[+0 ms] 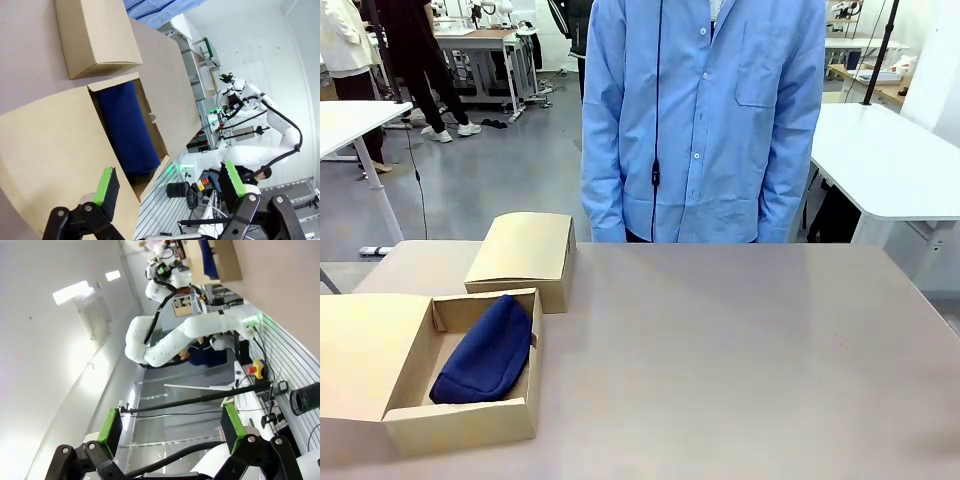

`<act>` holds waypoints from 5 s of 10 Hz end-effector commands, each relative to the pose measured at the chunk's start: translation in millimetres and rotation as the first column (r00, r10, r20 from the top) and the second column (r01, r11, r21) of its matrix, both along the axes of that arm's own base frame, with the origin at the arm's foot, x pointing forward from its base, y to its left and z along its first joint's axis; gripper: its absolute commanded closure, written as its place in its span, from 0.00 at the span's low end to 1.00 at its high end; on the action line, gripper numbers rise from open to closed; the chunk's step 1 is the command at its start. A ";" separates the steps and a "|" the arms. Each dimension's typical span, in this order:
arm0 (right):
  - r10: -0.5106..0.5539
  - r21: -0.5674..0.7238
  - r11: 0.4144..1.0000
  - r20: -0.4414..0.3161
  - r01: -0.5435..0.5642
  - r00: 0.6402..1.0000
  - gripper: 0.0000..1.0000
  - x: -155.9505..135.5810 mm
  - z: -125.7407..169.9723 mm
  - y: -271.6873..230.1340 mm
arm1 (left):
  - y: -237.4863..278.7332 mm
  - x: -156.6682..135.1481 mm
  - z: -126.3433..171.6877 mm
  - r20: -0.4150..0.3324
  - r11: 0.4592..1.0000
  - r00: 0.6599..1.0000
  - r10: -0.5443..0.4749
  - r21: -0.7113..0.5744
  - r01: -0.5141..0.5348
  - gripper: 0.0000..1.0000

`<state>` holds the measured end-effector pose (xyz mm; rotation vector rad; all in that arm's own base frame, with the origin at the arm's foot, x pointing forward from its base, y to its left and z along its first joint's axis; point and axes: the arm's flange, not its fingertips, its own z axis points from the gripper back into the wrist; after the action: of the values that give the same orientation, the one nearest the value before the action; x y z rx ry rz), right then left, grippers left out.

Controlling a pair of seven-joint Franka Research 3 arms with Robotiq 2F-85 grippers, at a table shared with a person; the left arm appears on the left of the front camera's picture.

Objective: Place items inside the box.
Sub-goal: Pick up a Pencil pouch or Stapler and place it inside the Mailer Box closest to the robot, then close the lid of the Mailer Box closest to the robot.

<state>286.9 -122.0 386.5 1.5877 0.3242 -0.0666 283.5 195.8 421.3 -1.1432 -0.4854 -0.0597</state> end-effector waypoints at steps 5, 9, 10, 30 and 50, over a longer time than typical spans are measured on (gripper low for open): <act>-0.013 -0.014 1.000 -0.016 0.013 1.000 0.00 -2.2 7.1 6.8 | -0.9 0.2 2.2 0.030 1.000 1.000 0.002 -0.018 -0.001 0.00; -0.013 -0.014 1.000 -0.016 0.013 1.000 0.00 -2.2 7.1 6.8 | 0.0 0.0 0.0 0.000 1.000 1.000 0.000 0.000 0.000 0.00; -0.013 -0.014 1.000 -0.016 0.013 1.000 0.00 -2.2 7.1 6.8 | -0.2 5.8 20.6 0.125 0.996 0.990 -0.058 0.075 0.049 0.00; -0.013 -0.014 1.000 -0.016 0.013 1.000 0.00 -2.2 7.1 6.8 | 48.7 20.4 40.5 0.231 0.391 0.430 -0.873 0.858 0.332 0.00; -0.013 -0.014 1.000 -0.016 0.013 1.000 0.00 -2.2 7.1 6.8 | -29.1 13.0 -37.8 0.681 0.764 0.373 -0.630 0.458 0.455 0.00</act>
<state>284.7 -117.8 390.8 1.5768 0.3287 -0.0656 298.1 167.0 379.6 -0.9706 -0.8165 -1.2545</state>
